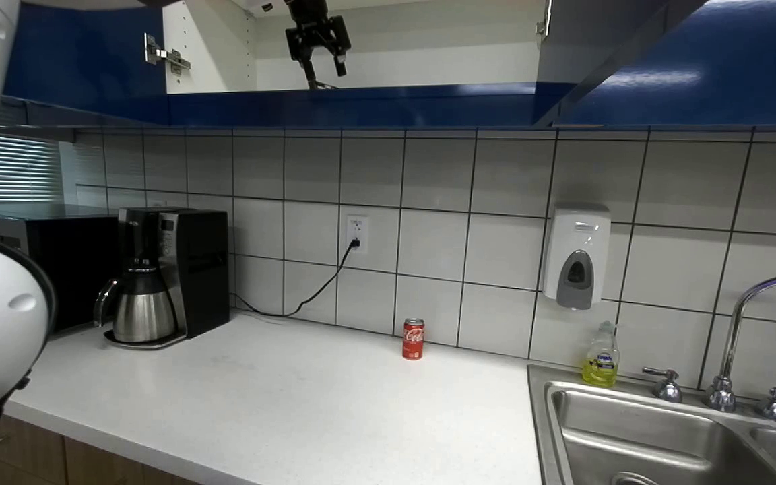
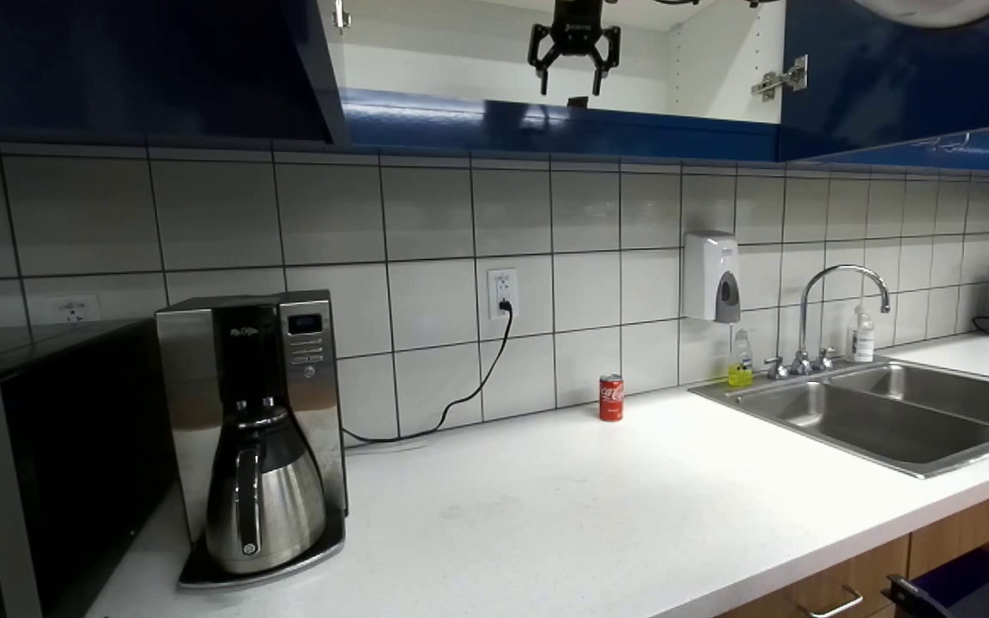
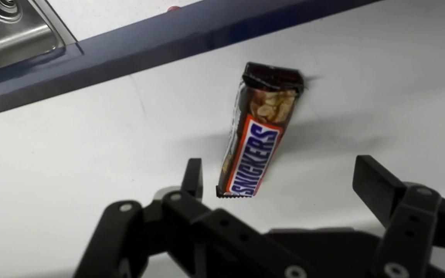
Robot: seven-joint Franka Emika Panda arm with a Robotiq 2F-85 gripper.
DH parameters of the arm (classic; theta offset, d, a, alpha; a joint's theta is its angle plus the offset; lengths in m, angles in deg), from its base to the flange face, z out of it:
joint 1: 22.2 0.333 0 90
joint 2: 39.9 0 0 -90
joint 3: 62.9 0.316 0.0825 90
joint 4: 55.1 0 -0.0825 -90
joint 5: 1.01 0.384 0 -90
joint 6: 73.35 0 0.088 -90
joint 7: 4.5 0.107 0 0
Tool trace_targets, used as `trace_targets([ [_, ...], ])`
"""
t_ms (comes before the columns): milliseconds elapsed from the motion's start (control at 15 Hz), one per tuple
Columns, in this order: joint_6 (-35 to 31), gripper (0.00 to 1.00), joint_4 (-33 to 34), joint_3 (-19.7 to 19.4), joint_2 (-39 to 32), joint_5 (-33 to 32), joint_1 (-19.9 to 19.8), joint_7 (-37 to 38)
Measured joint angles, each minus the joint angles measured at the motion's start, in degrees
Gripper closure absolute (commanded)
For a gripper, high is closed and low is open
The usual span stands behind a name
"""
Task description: Put the brown packet in the open upper cabinet.
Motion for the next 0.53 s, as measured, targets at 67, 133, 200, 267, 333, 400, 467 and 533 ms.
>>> trace_targets([
  [67, 0.0, 0.00, 0.0, 0.0, 0.2, 0.0, 0.0, 0.0],
  [133, 0.0, 0.00, 0.0, 0.0, 0.4, 0.0, 0.0, 0.0],
  [200, 0.0, 0.00, -0.1, 0.0, 0.8, 0.0, 0.0, 0.0],
  [267, 0.0, 0.00, -0.2, 0.0, 1.2, 0.0, 0.0, 0.0],
  [333, 0.0, 0.00, -0.4, 0.0, 1.8, 0.0, 0.0, 0.0],
  [400, 0.0, 0.00, -0.8, 0.0, 2.4, 0.1, 0.0, 0.0],
  [467, 0.0, 0.00, -1.4, 0.0, 3.1, 0.1, 0.0, 0.0],
  [533, 0.0, 0.00, -2.0, 0.0, 3.9, 0.1, 0.0, 0.0],
])
